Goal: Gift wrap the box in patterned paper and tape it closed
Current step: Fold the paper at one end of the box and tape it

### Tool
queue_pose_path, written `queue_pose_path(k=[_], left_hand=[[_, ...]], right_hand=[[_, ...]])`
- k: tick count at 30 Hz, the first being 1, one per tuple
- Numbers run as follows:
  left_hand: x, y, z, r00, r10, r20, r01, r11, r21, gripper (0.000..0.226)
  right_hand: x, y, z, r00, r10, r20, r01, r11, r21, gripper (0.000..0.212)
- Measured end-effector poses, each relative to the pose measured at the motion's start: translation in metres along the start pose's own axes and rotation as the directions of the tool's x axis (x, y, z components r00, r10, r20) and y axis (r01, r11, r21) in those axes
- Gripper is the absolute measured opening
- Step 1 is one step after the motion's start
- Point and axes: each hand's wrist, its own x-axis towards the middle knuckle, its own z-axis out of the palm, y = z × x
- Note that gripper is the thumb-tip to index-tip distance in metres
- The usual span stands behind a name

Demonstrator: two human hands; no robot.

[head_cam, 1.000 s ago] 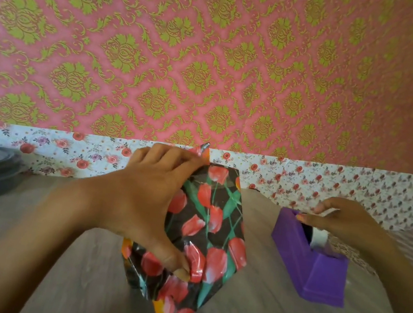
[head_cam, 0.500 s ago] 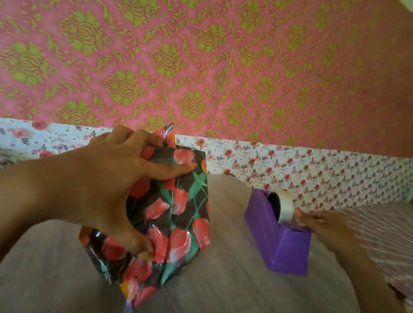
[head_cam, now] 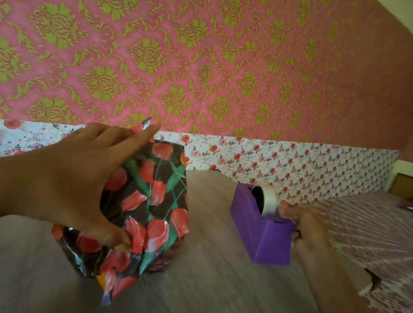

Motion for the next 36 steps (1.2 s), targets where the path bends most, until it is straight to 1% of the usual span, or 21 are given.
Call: queue_pose_path(k=[1, 3, 5, 7, 8, 11, 14, 16, 19, 23, 25, 26, 27, 28, 30, 31, 33, 34, 36], left_hand=[[0.001, -0.002, 0.001, 1.000, 0.005, -0.024, -0.006, 1.000, -0.010, 0.142], [0.004, -0.003, 0.003, 0.999, 0.008, -0.054, -0.010, 0.999, -0.033, 0.147], [0.005, -0.005, 0.005, 0.998, -0.009, -0.068, 0.005, 0.999, -0.048, 0.151], [0.006, -0.007, 0.007, 0.994, 0.006, -0.111, -0.012, 0.998, -0.055, 0.153], [0.006, -0.009, 0.008, 0.992, 0.009, -0.123, -0.016, 0.998, -0.055, 0.153], [0.007, -0.011, 0.010, 0.993, 0.002, -0.119, -0.006, 0.999, -0.037, 0.152], [0.007, -0.010, 0.010, 0.992, 0.006, -0.126, -0.006, 1.000, 0.003, 0.153], [0.007, -0.010, 0.010, 0.993, 0.010, -0.122, -0.008, 1.000, 0.020, 0.149], [0.005, -0.007, 0.007, 0.998, -0.024, -0.061, 0.025, 1.000, 0.015, 0.146], [0.002, -0.004, -0.001, 0.997, -0.045, 0.058, 0.043, 0.998, 0.046, 0.155], [-0.001, -0.002, -0.004, 0.995, -0.037, 0.091, 0.034, 0.999, 0.029, 0.152], [0.000, -0.001, -0.004, 0.995, -0.023, 0.101, 0.022, 1.000, 0.010, 0.150], [-0.001, -0.001, -0.005, 0.993, -0.022, 0.115, 0.022, 1.000, 0.000, 0.149], [-0.002, 0.000, -0.007, 0.992, -0.024, 0.125, 0.025, 1.000, -0.006, 0.149], [-0.004, 0.001, -0.008, 0.989, -0.034, 0.143, 0.035, 0.999, -0.002, 0.148], [-0.004, 0.001, -0.008, 0.988, -0.038, 0.148, 0.038, 0.999, 0.001, 0.149], [-0.005, 0.003, -0.007, 0.989, -0.043, 0.145, 0.042, 0.999, 0.011, 0.149], [-0.006, 0.003, -0.007, 0.990, -0.046, 0.136, 0.045, 0.999, 0.014, 0.149], [-0.006, 0.008, -0.008, 0.989, -0.052, 0.137, 0.050, 0.999, 0.015, 0.149]], right_hand=[[-0.003, 0.001, 0.001, 1.000, 0.014, -0.009, -0.014, 0.999, 0.052, 0.017], [-0.009, 0.005, -0.002, 0.999, 0.005, -0.034, 0.000, 0.989, 0.150, 0.020], [-0.016, 0.012, -0.007, 0.998, -0.058, -0.021, 0.061, 0.974, 0.217, 0.028], [-0.025, 0.025, -0.014, 0.995, -0.099, 0.021, 0.092, 0.976, 0.200, 0.033], [-0.028, 0.030, -0.018, 0.996, -0.089, 0.032, 0.082, 0.983, 0.167, 0.032], [-0.035, 0.040, -0.026, 0.999, -0.003, 0.046, -0.001, 0.996, 0.085, 0.019], [-0.036, 0.035, -0.027, 0.995, 0.082, 0.053, -0.083, 0.996, 0.018, 0.011], [-0.036, 0.035, -0.025, 0.987, 0.154, 0.044, -0.155, 0.987, 0.033, 0.010], [-0.040, 0.043, -0.015, 0.971, 0.234, 0.047, -0.238, 0.962, 0.135, 0.013], [-0.057, 0.049, -0.010, 0.981, 0.189, 0.035, -0.192, 0.943, 0.271, 0.010], [-0.072, 0.041, -0.005, 0.988, 0.098, 0.121, -0.130, 0.945, 0.299, 0.006], [-0.080, 0.034, -0.003, 0.983, 0.015, 0.182, -0.070, 0.952, 0.298, 0.003], [-0.089, 0.026, 0.004, 0.962, -0.079, 0.260, 0.001, 0.958, 0.287, 0.012], [-0.100, 0.017, 0.012, 0.923, -0.180, 0.341, 0.090, 0.960, 0.264, 0.023], [-0.120, -0.003, 0.031, 0.797, -0.374, 0.475, 0.316, 0.927, 0.200, 0.041], [-0.130, -0.013, 0.041, 0.712, -0.443, 0.544, 0.417, 0.891, 0.180, 0.038], [-0.151, -0.032, 0.064, 0.548, -0.501, 0.670, 0.542, 0.823, 0.171, 0.020], [-0.160, -0.039, 0.076, 0.494, -0.492, 0.717, 0.585, 0.798, 0.144, 0.016], [-0.170, -0.044, 0.093, 0.415, -0.435, 0.799, 0.680, 0.732, 0.045, 0.012]])
